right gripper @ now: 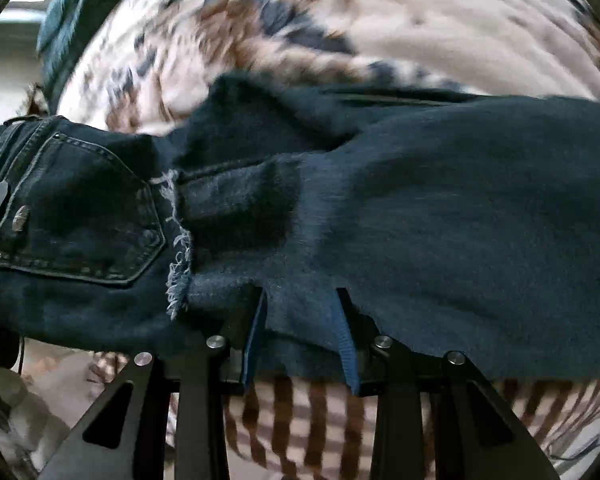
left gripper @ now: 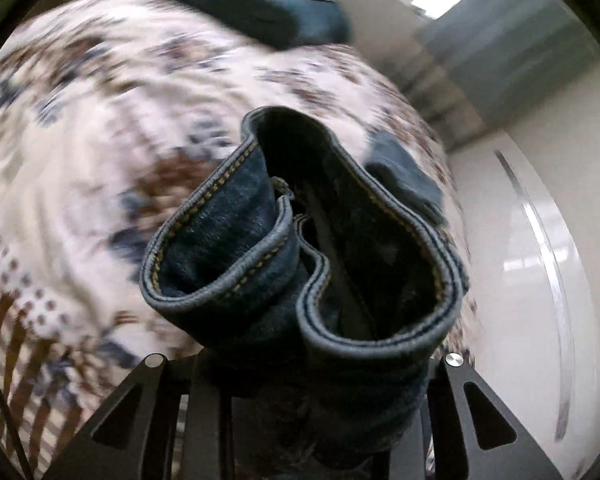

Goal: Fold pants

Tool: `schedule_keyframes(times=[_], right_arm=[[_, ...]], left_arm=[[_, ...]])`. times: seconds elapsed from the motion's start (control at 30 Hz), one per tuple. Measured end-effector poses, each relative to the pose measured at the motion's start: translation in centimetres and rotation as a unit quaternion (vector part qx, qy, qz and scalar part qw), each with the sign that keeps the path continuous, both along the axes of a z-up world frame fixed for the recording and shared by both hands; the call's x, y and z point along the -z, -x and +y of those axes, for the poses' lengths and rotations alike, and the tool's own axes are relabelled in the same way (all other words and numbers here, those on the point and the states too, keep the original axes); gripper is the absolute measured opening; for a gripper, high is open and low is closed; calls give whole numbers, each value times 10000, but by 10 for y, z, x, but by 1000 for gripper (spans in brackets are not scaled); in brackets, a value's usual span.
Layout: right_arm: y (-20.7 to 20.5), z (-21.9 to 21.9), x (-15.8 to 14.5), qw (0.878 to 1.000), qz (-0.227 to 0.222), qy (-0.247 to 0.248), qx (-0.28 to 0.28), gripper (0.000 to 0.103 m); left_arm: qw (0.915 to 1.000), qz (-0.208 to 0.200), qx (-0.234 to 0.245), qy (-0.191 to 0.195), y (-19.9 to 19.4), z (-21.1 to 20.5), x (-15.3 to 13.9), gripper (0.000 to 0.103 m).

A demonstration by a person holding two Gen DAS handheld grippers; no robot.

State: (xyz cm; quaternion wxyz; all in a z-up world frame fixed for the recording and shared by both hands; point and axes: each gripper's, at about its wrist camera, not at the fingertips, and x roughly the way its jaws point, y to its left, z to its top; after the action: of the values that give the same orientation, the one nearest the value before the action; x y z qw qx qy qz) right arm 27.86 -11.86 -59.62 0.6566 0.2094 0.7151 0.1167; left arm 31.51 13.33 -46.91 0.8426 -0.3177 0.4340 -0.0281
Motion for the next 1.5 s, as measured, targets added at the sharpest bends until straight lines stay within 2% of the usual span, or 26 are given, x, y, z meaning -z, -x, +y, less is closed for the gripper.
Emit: schedule_keyframes(times=[0.17, 0.33, 0.4, 0.43, 0.5, 0.57, 0.6, 0.67, 0.7, 0.73, 0.77, 0.8, 0.83, 0.97, 1.0, 1.1, 1.13, 1.17, 1.23, 1.27, 1.3, 1.33, 1.4, 1.47, 1.5], right_arm=[[25, -85, -26, 9972, -251, 21, 705, 37], [62, -192, -33, 9855, -237, 515, 1602, 37], [77, -235, -28, 9787, -152, 813, 1881, 37], [81, -251, -24, 9761, -104, 886, 1982, 37], [91, -282, -16, 9709, 36, 989, 2183, 37], [101, -306, -10, 9671, 168, 1026, 2324, 37], [104, -316, -7, 9660, 231, 1033, 2360, 37], [109, -334, -6, 9654, 314, 984, 2394, 39], [110, -342, -7, 9657, 313, 933, 2401, 52], [111, -349, -9, 9663, 254, 837, 2422, 61], [111, -356, -12, 9661, 145, 726, 2472, 78], [110, -363, -19, 9656, -5, 617, 2525, 82], [109, -371, -25, 9656, -148, 530, 2543, 82], [97, -392, -43, 9652, -351, 135, 2587, 82], [92, -389, -44, 9660, -339, 11, 2562, 82], [68, -354, -38, 9719, -296, -512, 2277, 82], [61, -343, -32, 9740, -217, -719, 2136, 82], [55, -331, -25, 9752, -144, -900, 2017, 82], [47, -304, -8, 9761, 112, -1277, 1753, 78], [46, -292, -2, 9761, 129, -1382, 1672, 44], [48, -284, 0, 9805, 129, -1185, 1560, 27], [54, -279, 2, 9860, 198, -759, 1471, 26], [70, -290, 9, 9824, 276, -496, 1778, 25], [81, -301, 25, 9778, 553, -462, 1967, 25], [85, -304, 29, 9754, 595, -625, 2027, 25]], left_arm=[[9957, -203, 899, -114, -3, -80, -19, 25], [9805, -150, 1935, -310, 2, -189, -10, 25], [9684, -56, 2447, -477, 11, -238, 5, 25], [9585, 63, 2764, -701, 18, -272, 19, 25], [9407, 339, 3197, -1086, 26, -314, 47, 26], [9233, 703, 3470, -1491, 30, -346, 87, 33], [9185, 813, 3494, -1665, 31, -353, 96, 34], [9112, 764, 3532, -1979, 35, -364, 96, 39], [9106, 731, 3539, -2004, 38, -366, 91, 41], [9132, 727, 3511, -1937, 39, -365, 82, 53], [9161, 752, 3523, -1759, 39, -362, 77, 77], [9195, 753, 3520, -1580, 45, -361, 70, 89], [9229, 717, 3488, -1463, 51, -361, 60, 103], [9275, 968, 3434, -1114, 65, -347, 35, 103], [9301, 1001, 3340, -1159, 68, -340, 30, 103], [9484, 998, 2638, -1449, 61, -282, 13, 103], [9568, 1105, 2190, -1558, 49, -249, 14, 103], [9613, 1222, 1940, -1525, 39, -228, 18, 103], [9695, 1535, 1385, -1318, 16, -183, 33, 102], [9722, 1742, 1200, -1006, 0, -161, 47, 102], [9711, 1996, 1111, -690, -14, -145, 64, 102], [9687, 2146, 1099, -592, -23, -137, 74, 101], [9649, 2359, 1118, -270, -41, -124, 95, 101], [9603, 2497, 1238, -80, -58, -124, 111, 101], [9577, 2555, 1324, -19, -64, -127, 116, 101]])
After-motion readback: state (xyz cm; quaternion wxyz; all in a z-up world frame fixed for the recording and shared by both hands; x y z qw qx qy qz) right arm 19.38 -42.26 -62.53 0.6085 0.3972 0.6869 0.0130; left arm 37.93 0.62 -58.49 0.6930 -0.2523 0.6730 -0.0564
